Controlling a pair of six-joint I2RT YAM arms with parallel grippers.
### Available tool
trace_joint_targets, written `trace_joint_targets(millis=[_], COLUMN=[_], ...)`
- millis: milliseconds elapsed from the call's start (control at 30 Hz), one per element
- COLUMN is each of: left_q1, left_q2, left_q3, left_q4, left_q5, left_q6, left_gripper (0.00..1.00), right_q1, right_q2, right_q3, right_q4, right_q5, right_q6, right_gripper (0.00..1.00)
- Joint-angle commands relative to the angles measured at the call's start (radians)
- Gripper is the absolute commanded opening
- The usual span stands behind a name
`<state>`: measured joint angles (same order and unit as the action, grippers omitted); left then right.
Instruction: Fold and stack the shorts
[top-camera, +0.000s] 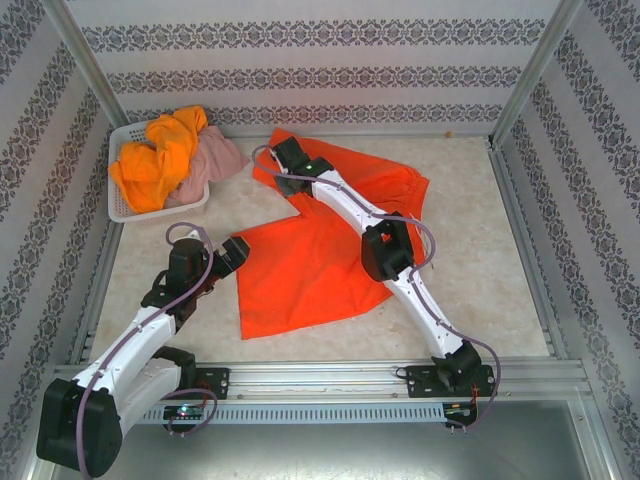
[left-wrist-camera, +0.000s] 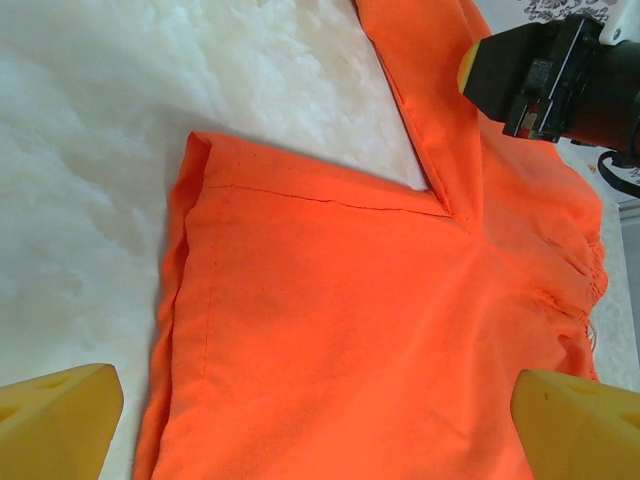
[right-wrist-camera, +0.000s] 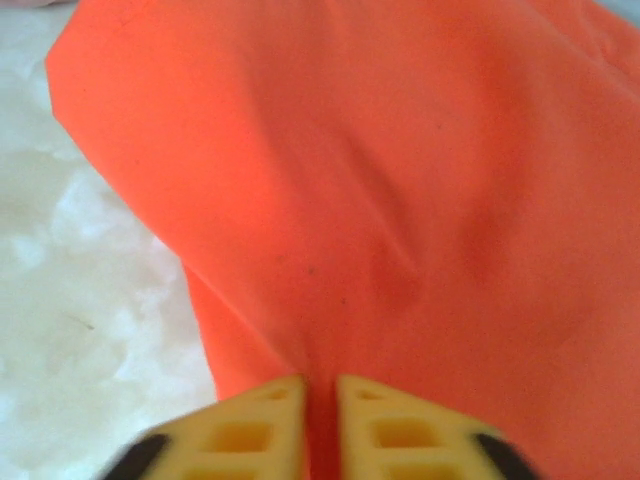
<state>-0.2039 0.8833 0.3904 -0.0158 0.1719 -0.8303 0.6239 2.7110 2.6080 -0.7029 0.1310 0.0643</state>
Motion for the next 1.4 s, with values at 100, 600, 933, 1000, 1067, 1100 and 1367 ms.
trace_joint_targets(millis=[100,600,933,1000,1067,1100,1367], left_q1=[-0.011,-0.012,-0.01,-0.01,-0.008,-0.008,0.012], left_q2=[-0.007,0.0,0.003,0.007,0.028,0.043,0.402], left_q3=[0.029,0.091,0.111,0.12,0.144,0.164,0.409], left_q4=[-0.025,-0.039,-0.048,-0.042,-0.027,-0.025,0.075], left_q5=[-0.02,-0.047,-0.059,-0.072,-0.078,-0.078,0.039], left_q6=[0.02,0.036,0.05,0.051,0.056,0.064,0.069], left_gripper=[1.0,0.99,0.99,0.99,0.99,0.99,0.87], right_q1=[-0.04,-0.229,-0.148,-0.145,-0.156,-0.164,-0.215], right_q2=[-0.01,-0.124,-0.037,-0.053,-0.084,-0.102,-0.387], right_q3=[0.015,-0.106,-0.098,-0.121,-0.151,-0.165,-0.378], right_q4=[-0.075,0.175,0.072,0.08,0.092,0.1,0.142], right_q5=[-0.256,-0.725,-0.651,-0.65,-0.644,-0.644,-0.61], right_q6=[0.163,0.696,0.578,0.569,0.569,0.568,0.451], right_gripper=[0.0,0.0,0.14,0.24,0.34,0.39,0.62])
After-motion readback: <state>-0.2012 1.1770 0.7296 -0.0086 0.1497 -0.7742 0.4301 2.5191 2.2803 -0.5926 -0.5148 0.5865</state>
